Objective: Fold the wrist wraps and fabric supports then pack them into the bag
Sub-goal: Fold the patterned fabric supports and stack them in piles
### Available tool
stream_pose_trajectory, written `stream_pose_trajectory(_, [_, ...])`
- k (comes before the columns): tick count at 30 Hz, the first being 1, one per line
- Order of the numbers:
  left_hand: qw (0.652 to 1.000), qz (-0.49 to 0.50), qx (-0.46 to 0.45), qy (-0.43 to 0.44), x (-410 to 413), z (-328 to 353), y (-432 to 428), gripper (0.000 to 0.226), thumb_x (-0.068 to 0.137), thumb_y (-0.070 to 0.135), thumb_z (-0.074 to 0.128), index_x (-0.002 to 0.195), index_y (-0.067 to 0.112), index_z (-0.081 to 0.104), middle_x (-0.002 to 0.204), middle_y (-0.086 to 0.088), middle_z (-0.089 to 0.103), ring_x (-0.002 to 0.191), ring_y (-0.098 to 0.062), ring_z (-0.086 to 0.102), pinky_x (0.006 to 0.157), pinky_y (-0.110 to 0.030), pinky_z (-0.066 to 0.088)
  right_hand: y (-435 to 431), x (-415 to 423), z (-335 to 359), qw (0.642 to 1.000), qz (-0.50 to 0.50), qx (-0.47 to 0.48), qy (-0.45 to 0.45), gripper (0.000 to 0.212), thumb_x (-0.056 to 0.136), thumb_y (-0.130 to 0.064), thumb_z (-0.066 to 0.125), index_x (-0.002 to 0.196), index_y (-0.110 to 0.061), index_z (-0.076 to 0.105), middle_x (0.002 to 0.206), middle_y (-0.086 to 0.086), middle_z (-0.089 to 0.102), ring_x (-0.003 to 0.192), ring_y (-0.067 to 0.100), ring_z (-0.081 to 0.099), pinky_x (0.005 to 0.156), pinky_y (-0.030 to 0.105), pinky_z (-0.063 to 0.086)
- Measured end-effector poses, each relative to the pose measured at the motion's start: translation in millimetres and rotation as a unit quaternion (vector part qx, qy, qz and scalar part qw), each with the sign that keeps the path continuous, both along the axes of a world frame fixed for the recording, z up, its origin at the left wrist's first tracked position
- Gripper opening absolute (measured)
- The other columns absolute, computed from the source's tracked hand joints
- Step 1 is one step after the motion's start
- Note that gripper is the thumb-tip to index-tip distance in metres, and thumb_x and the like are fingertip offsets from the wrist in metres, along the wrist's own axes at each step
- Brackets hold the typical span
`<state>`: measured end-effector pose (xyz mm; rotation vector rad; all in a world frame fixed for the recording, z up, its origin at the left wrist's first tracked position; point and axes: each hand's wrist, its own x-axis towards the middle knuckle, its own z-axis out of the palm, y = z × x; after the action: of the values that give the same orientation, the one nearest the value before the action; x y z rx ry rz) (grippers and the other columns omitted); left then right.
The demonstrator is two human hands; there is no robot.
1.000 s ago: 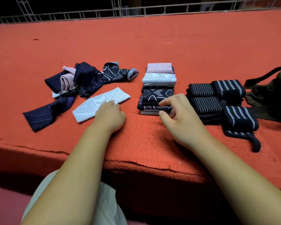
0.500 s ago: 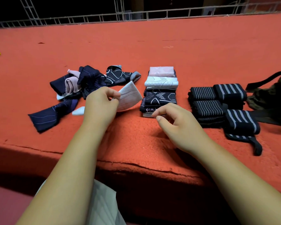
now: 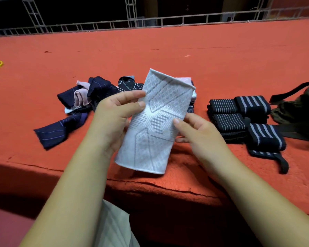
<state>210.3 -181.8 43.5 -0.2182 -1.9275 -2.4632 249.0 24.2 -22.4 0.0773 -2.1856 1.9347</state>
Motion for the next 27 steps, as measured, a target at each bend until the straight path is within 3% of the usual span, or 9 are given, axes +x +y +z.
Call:
stream_pose_trajectory(3, [1.0,-0.004,0.018,-0.001,-3.5,-10.8,10.7,0.031,0.094,-0.015,0.063,0.119,0.003,0.068,0.097,-0.01,0.071,0.054,-0.004,0.064,0.043,-0.017,0.046,6.4,-0.7,5.9,0.997,-0.019,-0.07,0.002,0.015,0.107,-0.018,0.063,0.11,-0.01,0.076,0.087,0.008,0.078,0.075,0.016,0.069,0.074,0.041,0.06])
stream_pose_trajectory(5, [1.0,-0.011,0.016,-0.009,-9.8,-17.9,14.0,0.038,0.094,-0.013,0.064,0.126,0.007,0.065,0.109,-0.012,0.077,0.066,-0.009,0.07,0.045,-0.019,0.047,12.6,0.1,10.1,0.997,-0.03,-0.068,0.008,0.014,0.106,-0.018,0.065,0.11,-0.014,0.077,0.083,0.006,0.077,0.069,0.013,0.067,0.066,0.036,0.058])
stream_pose_trajectory(9, [0.998,-0.05,-0.014,-0.041,-18.1,-28.0,16.8,0.039,0.096,-0.001,0.068,0.134,0.008,0.067,0.124,-0.008,0.078,0.098,-0.023,0.074,0.066,-0.029,0.06,23.7,1.9,14.7,0.997,-0.016,-0.077,0.005,0.015,0.106,-0.014,0.064,0.114,-0.017,0.076,0.072,-0.007,0.071,0.059,0.005,0.063,0.054,0.025,0.051])
stream_pose_trajectory(12, [0.996,-0.063,-0.024,-0.051,-19.8,-31.1,19.4,0.031,0.096,0.004,0.07,0.126,0.011,0.075,0.119,-0.012,0.079,0.099,-0.025,0.073,0.073,-0.032,0.061,30.9,2.1,15.2,0.998,-0.006,-0.065,0.0,0.015,0.107,-0.012,0.062,0.114,-0.015,0.075,0.066,-0.013,0.067,0.055,0.003,0.059,0.05,0.023,0.047])
stream_pose_trajectory(17, [0.996,-0.07,-0.016,-0.052,-26.6,-34.5,23.7,0.026,0.097,0.0,0.066,0.117,0.014,0.075,0.109,-0.011,0.078,0.085,-0.019,0.072,0.065,-0.03,0.06,36.7,-0.2,15.1,0.998,-0.026,-0.063,-0.002,0.027,0.104,-0.004,0.057,0.117,-0.021,0.075,0.077,-0.009,0.07,0.062,0.01,0.061,0.056,0.031,0.053])
stream_pose_trajectory(21, [0.995,-0.083,-0.006,-0.054,-30.1,-38.0,29.8,0.028,0.099,-0.005,0.059,0.102,0.018,0.076,0.092,-0.005,0.075,0.074,-0.012,0.068,0.064,-0.027,0.057,40.6,-6.0,7.5,0.997,-0.014,-0.078,-0.025,0.031,0.103,-0.006,0.056,0.115,-0.025,0.078,0.112,0.01,0.08,0.094,0.027,0.074,0.082,0.051,0.061])
stream_pose_trajectory(24, [0.996,-0.072,-0.006,-0.056,-34.5,-40.7,29.9,0.04,0.097,-0.008,0.049,0.084,0.015,0.078,0.088,-0.007,0.075,0.081,-0.017,0.067,0.075,-0.033,0.057,42.4,-10.2,4.5,0.992,0.0,-0.118,-0.053,0.035,0.103,-0.004,0.052,0.111,-0.021,0.081,0.115,0.011,0.08,0.098,0.027,0.071,0.082,0.043,0.06])
stream_pose_trajectory(27, [0.996,-0.072,0.002,-0.06,-34.4,-40.5,30.1,0.042,0.097,-0.007,0.042,0.085,0.008,0.079,0.094,-0.012,0.077,0.088,-0.021,0.068,0.08,-0.033,0.059,43.7,-13.0,3.3,0.979,0.013,-0.191,-0.069,0.043,0.103,-0.003,0.039,0.108,-0.014,0.081,0.106,0.015,0.08,0.089,0.026,0.068,0.074,0.037,0.059])
